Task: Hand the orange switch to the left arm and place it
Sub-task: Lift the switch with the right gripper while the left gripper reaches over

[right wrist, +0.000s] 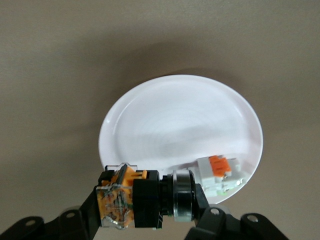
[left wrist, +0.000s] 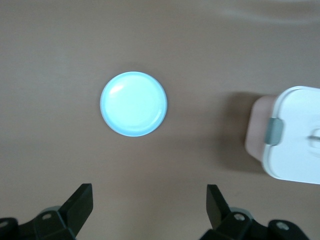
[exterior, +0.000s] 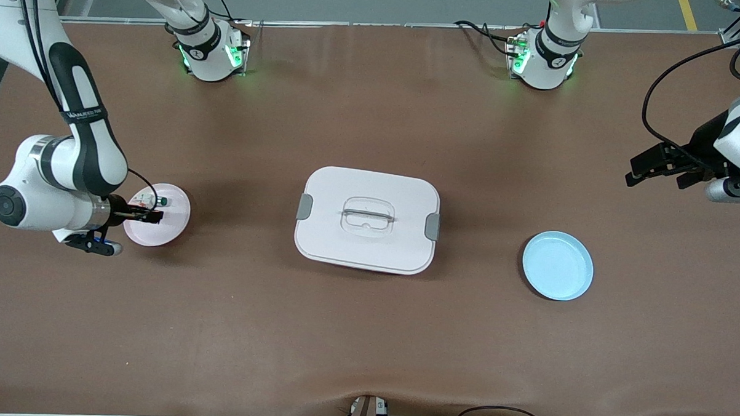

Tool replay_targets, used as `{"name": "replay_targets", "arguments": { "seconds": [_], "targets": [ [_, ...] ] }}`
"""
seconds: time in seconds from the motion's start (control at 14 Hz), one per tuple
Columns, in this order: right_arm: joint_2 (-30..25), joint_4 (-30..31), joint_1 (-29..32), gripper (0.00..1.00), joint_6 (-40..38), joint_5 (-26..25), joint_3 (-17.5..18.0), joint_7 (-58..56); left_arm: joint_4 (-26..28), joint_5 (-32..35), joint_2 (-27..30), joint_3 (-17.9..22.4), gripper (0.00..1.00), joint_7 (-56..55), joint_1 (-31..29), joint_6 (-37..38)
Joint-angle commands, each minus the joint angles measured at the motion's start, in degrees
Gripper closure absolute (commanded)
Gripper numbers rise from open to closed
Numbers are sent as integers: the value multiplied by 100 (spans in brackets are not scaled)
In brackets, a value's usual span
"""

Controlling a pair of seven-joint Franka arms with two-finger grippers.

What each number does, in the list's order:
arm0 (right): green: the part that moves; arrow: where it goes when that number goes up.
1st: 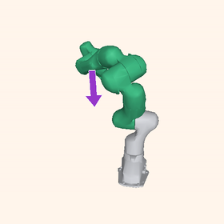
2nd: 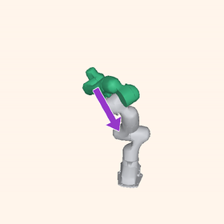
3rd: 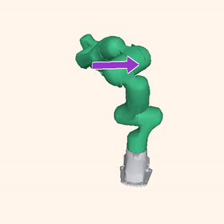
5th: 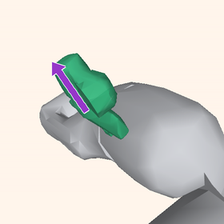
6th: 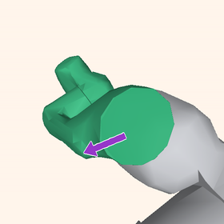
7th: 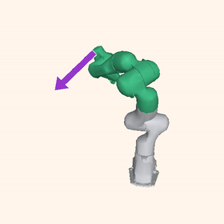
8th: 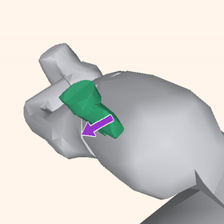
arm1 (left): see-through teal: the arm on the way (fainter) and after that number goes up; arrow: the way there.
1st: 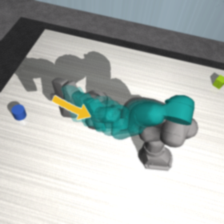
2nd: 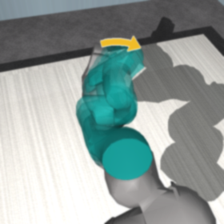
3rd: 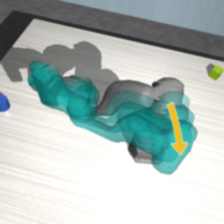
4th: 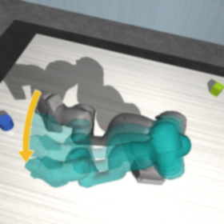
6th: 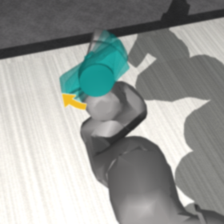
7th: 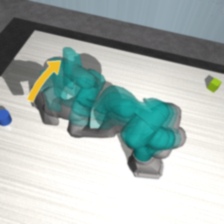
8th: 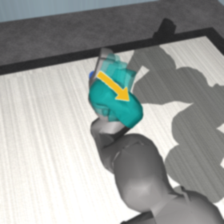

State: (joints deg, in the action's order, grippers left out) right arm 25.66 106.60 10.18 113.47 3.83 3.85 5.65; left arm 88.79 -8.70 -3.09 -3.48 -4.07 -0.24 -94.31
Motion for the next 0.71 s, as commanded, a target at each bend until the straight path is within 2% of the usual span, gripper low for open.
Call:
{"name": "replay_targets", "arguments": {
  "seconds": [0.0,0.14,0.36,0.5,0.64],
  "targets": [
    [-52,-147,-16,100,-394,459,90,261,-300,-709,28,-4,0,11,-55,97],
    [-87,-393,-68,100,-956,872,99,497,-292,-1359,10,-4,0,64,-143,105],
    [-254,-595,-383,100,-1379,1206,108,1216,-283,-2160,-165,-12,0,91,-161,97],
    [-272,-867,-752,100,-1546,1557,108,2032,-275,-2739,-349,-12,0,99,-152,88],
    [-237,-1218,-1217,100,-1530,1682,108,3025,-292,-3057,-543,-56,0,274,-47,27]
  ]
}}
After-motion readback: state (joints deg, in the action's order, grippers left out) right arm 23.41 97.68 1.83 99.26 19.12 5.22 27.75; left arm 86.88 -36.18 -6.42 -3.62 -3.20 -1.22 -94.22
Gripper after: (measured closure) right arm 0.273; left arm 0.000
